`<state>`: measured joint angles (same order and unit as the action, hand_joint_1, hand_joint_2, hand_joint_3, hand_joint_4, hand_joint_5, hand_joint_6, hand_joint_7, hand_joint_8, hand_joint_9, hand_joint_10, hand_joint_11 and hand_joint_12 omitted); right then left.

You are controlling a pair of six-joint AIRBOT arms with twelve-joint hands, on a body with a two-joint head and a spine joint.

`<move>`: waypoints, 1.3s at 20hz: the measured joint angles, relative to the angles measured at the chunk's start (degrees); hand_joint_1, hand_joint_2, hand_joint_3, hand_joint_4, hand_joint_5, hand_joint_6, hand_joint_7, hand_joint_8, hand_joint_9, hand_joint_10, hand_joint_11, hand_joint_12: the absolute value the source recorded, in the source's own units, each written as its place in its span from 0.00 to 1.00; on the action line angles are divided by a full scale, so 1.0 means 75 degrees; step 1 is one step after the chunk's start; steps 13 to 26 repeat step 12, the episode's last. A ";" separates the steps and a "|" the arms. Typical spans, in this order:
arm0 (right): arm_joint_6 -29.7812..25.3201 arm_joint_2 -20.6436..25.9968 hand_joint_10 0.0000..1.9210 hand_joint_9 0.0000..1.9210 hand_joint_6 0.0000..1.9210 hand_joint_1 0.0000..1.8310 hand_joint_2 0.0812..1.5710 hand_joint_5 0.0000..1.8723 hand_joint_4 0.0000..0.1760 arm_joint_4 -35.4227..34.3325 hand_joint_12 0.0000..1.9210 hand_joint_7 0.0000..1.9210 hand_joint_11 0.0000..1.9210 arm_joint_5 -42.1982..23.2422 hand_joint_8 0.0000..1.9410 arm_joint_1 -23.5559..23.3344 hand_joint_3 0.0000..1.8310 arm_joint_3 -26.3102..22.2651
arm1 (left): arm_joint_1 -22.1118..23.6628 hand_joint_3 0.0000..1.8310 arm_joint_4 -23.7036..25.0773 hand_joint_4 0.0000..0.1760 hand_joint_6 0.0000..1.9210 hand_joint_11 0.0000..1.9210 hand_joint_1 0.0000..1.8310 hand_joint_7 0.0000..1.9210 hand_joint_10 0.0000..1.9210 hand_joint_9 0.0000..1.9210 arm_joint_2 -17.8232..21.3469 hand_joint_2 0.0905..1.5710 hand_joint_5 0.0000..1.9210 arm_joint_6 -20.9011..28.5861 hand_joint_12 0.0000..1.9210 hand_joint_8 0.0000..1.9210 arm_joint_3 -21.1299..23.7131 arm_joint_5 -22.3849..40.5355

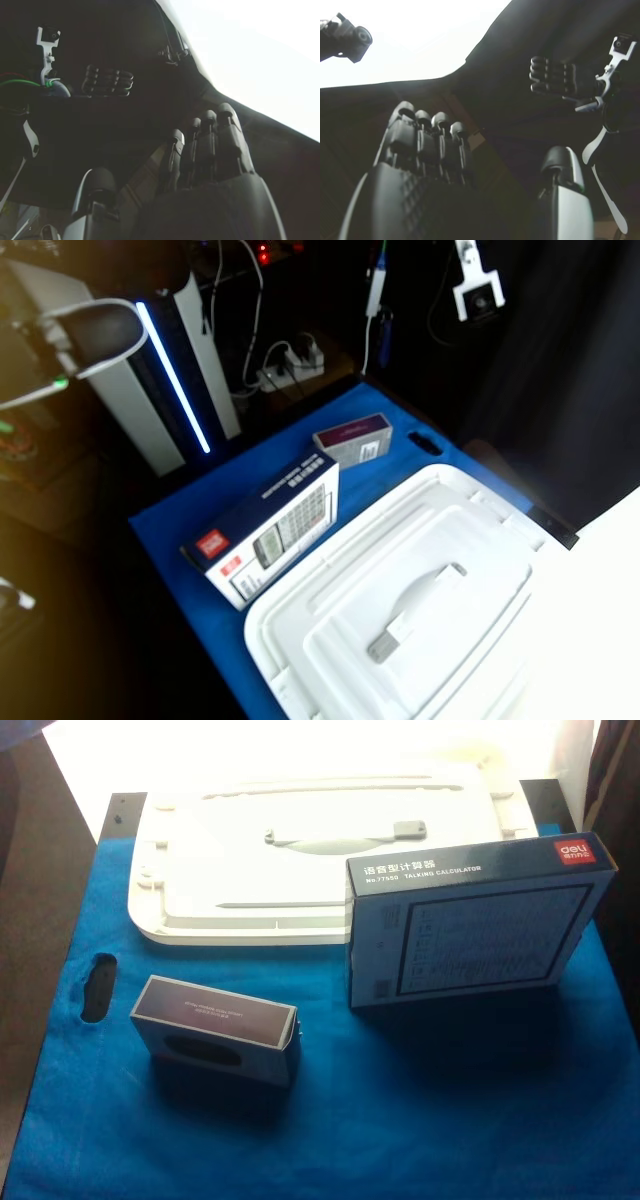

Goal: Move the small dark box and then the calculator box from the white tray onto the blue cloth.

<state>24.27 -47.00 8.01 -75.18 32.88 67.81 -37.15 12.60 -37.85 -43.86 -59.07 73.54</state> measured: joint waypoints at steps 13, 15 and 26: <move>0.0006 0.0396 0.00 0.04 0.01 0.27 0.62 0.15 0.59 -0.0119 0.00 0.13 0.00 -0.0152 0.00 0.0000 0.00 -0.0338 | -0.0650 0.00 -0.1017 0.51 0.00 0.00 0.00 0.00 0.00 0.00 0.0568 0.75 0.00 -0.1559 0.00 0.00 0.0874 0.0970; 0.0006 0.0396 0.00 0.04 0.01 0.27 0.62 0.15 0.59 -0.0119 0.00 0.13 0.00 -0.0152 0.00 0.0000 0.00 -0.0338 | -0.0650 0.00 -0.1017 0.51 0.00 0.00 0.00 0.00 0.00 0.00 0.0568 0.75 0.00 -0.1559 0.00 0.00 0.0874 0.0970; 0.0006 0.0396 0.00 0.04 0.01 0.27 0.62 0.15 0.59 -0.0119 0.00 0.13 0.00 -0.0152 0.00 0.0000 0.00 -0.0338 | -0.0650 0.00 -0.1017 0.51 0.00 0.00 0.00 0.00 0.00 0.00 0.0568 0.75 0.00 -0.1559 0.00 0.00 0.0874 0.0970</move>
